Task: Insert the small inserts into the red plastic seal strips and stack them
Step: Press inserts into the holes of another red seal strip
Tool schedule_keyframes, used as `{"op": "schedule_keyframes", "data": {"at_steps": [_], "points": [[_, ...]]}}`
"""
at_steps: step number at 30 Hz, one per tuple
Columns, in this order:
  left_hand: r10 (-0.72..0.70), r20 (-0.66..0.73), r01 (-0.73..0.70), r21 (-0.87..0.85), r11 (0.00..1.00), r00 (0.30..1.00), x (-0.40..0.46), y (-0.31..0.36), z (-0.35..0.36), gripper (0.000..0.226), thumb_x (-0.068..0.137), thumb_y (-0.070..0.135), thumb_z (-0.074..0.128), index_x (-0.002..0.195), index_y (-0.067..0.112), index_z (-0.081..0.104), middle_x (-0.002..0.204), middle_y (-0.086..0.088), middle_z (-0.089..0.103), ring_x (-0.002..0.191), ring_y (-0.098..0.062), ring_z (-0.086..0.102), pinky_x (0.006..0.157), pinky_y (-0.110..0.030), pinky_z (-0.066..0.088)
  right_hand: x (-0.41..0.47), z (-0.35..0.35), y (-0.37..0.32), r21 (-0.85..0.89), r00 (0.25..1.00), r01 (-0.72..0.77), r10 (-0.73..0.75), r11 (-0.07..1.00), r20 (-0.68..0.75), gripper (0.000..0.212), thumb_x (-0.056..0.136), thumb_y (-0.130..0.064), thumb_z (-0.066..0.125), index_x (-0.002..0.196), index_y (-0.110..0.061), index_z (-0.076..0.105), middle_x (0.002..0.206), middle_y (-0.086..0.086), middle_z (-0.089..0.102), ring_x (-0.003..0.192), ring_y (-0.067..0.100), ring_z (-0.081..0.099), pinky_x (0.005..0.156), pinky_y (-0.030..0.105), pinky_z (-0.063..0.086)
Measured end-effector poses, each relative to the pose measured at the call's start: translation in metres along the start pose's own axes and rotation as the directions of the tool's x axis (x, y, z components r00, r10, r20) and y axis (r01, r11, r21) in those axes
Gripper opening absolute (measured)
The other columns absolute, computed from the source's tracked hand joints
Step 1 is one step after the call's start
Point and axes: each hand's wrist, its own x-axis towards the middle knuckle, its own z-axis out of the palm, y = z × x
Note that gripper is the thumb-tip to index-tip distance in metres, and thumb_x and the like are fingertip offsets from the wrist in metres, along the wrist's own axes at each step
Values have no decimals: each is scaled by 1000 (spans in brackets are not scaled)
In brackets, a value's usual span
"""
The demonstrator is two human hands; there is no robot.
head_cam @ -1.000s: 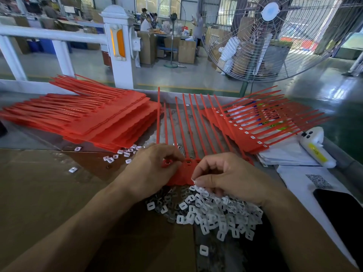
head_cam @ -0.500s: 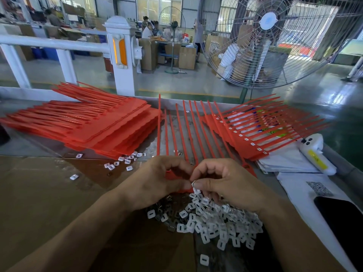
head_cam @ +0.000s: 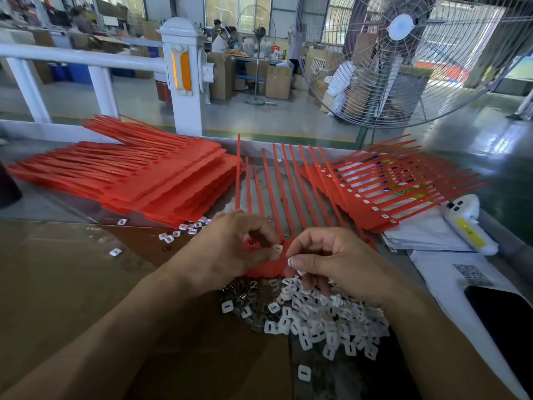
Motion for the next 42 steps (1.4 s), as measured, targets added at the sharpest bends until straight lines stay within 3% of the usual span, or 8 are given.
{"op": "schedule_keyframes", "data": {"at_steps": [4, 8, 12, 17, 29, 33, 37, 42], "points": [[61, -27, -60, 36, 998, 998, 1, -4, -1, 12, 84, 32, 81, 92, 32, 71, 89, 16, 70, 89, -10, 64, 80, -33, 53, -2, 1, -4, -18, 1000, -8, 8, 1000, 10, 7, 98, -21, 69, 95, -27, 71, 97, 2, 79, 62, 13, 70, 43, 19, 42], [101, -35, -97, 101, 990, 994, 1, -7, 1, 13, 84, 40, 78, 92, 36, 69, 91, 19, 69, 94, -8, 63, 88, -40, 48, 0, 4, -4, -33, 998, 40, -42, 999, -52, 7, 99, -21, 67, 96, -26, 70, 95, 2, 79, 56, 13, 66, 41, 21, 41], [150, -160, -133, 113, 985, 976, 0, -7, 4, 13, 83, 43, 75, 90, 39, 65, 91, 21, 67, 95, -7, 61, 86, -26, 37, 5, 8, 0, -42, 981, 67, -73, 997, -177, 17, 101, -18, 64, 101, -32, 73, 92, 2, 77, 56, 16, 64, 41, 22, 41], [181, -233, -150, 142, 978, 956, 0, -3, 7, 14, 84, 41, 76, 93, 38, 65, 91, 19, 66, 98, -9, 60, 90, -25, 35, 7, 12, -1, 100, 982, 114, -97, 988, -159, 11, 98, -29, 67, 100, -25, 77, 84, 5, 74, 53, 11, 58, 41, 22, 40], [283, -154, -222, 328, 918, 947, 1, 1, 5, 17, 90, 38, 70, 104, 28, 70, 96, 17, 66, 94, -5, 59, 87, -33, 45, 9, 22, -5, 86, 977, 79, -60, 993, -205, 13, 101, -30, 66, 94, -27, 77, 79, 1, 71, 57, 12, 56, 45, 22, 41], [84, -205, -34, 239, 970, 975, 4, -16, -9, 10, 88, 28, 76, 98, 31, 74, 87, 22, 65, 88, 0, 61, 76, -20, 45, 11, 24, -3, 86, 965, 64, -40, 994, -261, 16, 102, -25, 64, 97, -28, 78, 81, 0, 73, 61, 11, 59, 49, 24, 45], [-144, -196, 181, 182, 966, 970, 3, -32, -15, 13, 89, 27, 78, 100, 33, 75, 86, 20, 69, 84, 6, 63, 72, -20, 51, 11, 24, -3, 60, 945, 72, -49, 996, -323, 17, 103, -27, 64, 96, -32, 78, 83, -1, 74, 62, 9, 61, 52, 22, 45], [-241, -142, 272, 282, 920, 960, 2, -38, -17, 10, 87, 30, 78, 96, 35, 75, 88, 20, 67, 81, 5, 62, 68, -13, 48, 11, 22, 1, -13, 929, 67, -67, 998, -365, 13, 101, -35, 65, 96, -37, 76, 83, -3, 75, 62, 7, 63, 54, 15, 45]]}}
